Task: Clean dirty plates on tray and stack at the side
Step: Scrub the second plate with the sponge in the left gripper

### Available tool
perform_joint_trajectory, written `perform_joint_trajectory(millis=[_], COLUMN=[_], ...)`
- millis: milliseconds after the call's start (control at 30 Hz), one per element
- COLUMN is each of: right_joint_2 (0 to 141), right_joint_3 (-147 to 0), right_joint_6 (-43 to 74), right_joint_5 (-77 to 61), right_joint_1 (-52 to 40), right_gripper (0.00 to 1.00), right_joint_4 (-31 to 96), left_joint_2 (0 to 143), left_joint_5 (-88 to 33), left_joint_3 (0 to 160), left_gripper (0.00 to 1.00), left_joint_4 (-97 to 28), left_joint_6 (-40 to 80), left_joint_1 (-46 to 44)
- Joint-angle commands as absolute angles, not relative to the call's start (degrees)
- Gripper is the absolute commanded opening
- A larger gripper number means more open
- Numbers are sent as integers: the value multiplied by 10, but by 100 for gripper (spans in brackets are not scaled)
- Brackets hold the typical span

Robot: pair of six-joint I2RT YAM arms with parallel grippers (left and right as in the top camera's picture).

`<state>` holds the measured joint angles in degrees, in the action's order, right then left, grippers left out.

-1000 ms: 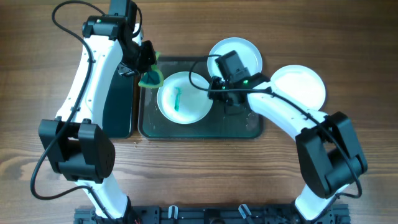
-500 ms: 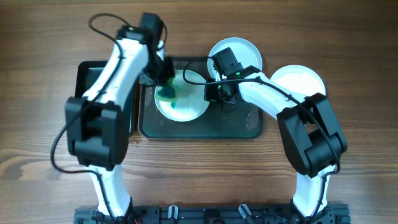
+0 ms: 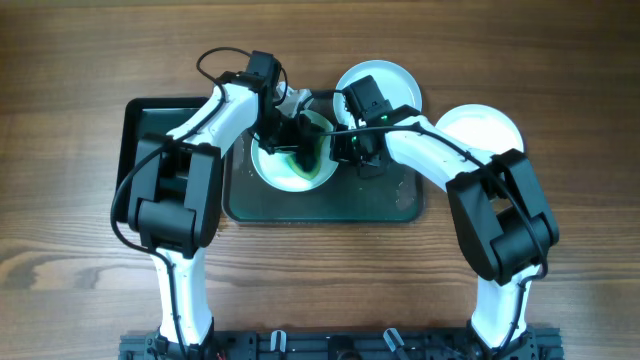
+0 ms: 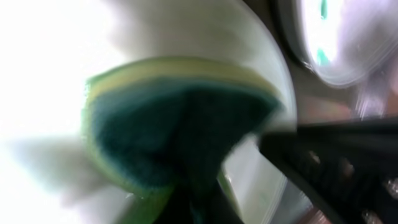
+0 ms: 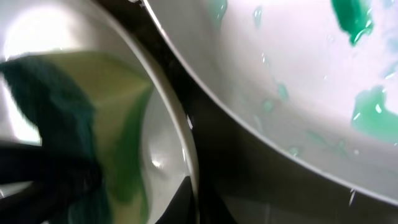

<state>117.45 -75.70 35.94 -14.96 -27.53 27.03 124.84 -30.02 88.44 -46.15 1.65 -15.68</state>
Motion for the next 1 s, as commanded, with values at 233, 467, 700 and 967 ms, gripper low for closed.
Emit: perform_joint_trajectory(millis=[233, 467, 700, 967], right_joint_2=[1186, 1186, 1186, 1186], right_joint_3=[-770, -770, -770, -770], right_joint_6=[360, 359, 359, 360], right_joint_5=[-166, -170, -172, -172], right_joint_1=[-281, -280, -279, -279], right_gripper=[4, 4, 4, 4], right_joint_4=[271, 272, 274, 271], left_joint_2=[1263, 1263, 1263, 1263], left_joint_5=[32, -413, 220, 59], left_joint_3=[907, 907, 908, 908], left_gripper=[4, 4, 4, 4], left_joint_4=[-596, -552, -511, -648], left_joint_6=[204, -79, 327, 191], left_joint_1=[-161, -168, -166, -167])
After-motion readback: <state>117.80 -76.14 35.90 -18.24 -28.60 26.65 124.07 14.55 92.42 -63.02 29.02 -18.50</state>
